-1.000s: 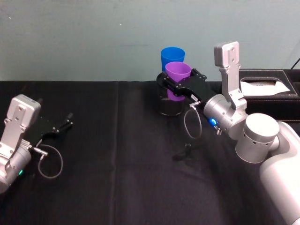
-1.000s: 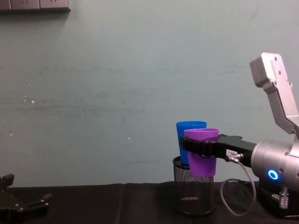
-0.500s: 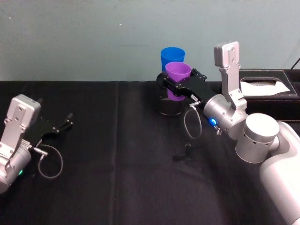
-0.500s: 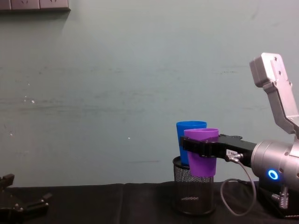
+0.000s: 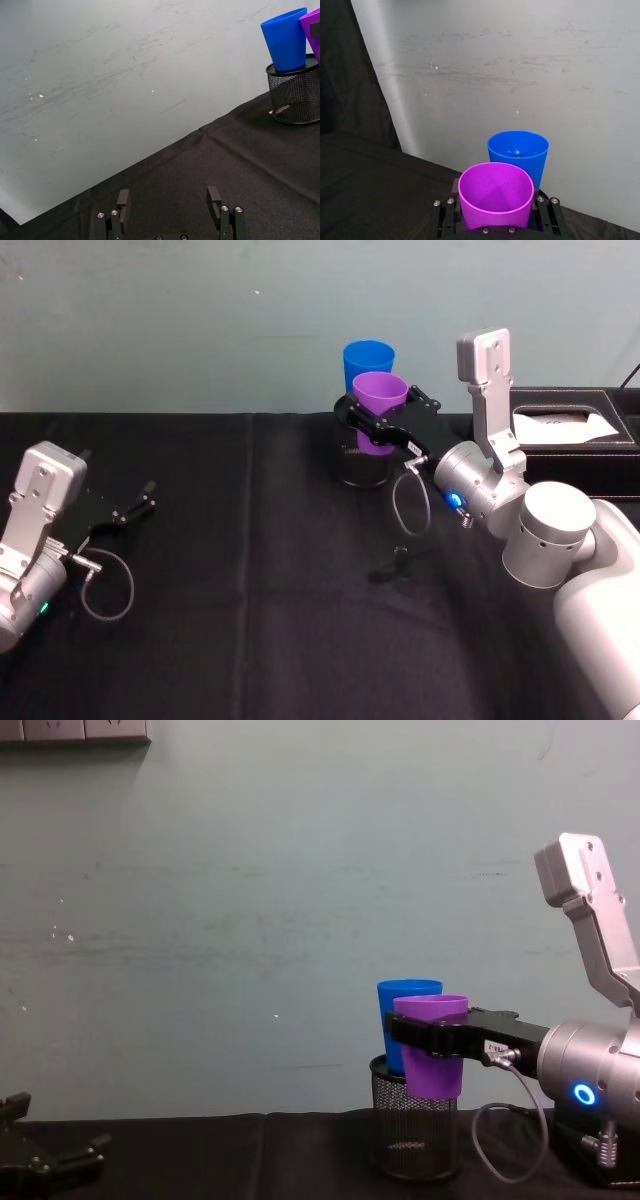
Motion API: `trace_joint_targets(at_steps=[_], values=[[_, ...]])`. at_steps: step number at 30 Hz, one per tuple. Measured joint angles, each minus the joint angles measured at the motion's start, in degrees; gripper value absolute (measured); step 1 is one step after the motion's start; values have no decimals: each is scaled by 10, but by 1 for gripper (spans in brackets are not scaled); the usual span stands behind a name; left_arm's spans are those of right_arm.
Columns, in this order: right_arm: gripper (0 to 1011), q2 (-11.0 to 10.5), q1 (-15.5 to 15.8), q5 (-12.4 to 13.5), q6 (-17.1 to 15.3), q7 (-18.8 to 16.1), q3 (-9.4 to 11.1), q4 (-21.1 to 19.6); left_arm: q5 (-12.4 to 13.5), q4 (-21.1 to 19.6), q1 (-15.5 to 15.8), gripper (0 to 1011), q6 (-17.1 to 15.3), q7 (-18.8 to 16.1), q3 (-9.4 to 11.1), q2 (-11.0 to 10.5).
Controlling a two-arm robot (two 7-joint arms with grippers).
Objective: Pick up one cup with a gripper and tap it against the other cup.
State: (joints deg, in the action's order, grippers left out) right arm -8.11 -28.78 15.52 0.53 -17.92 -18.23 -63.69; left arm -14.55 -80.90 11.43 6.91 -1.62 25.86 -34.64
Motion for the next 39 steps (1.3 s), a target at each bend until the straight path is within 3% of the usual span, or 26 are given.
trace_joint_targets(at_steps=[39], values=[[734,0,0,0,0,0,0,0,0,0,0,1000,0,0,0,0]])
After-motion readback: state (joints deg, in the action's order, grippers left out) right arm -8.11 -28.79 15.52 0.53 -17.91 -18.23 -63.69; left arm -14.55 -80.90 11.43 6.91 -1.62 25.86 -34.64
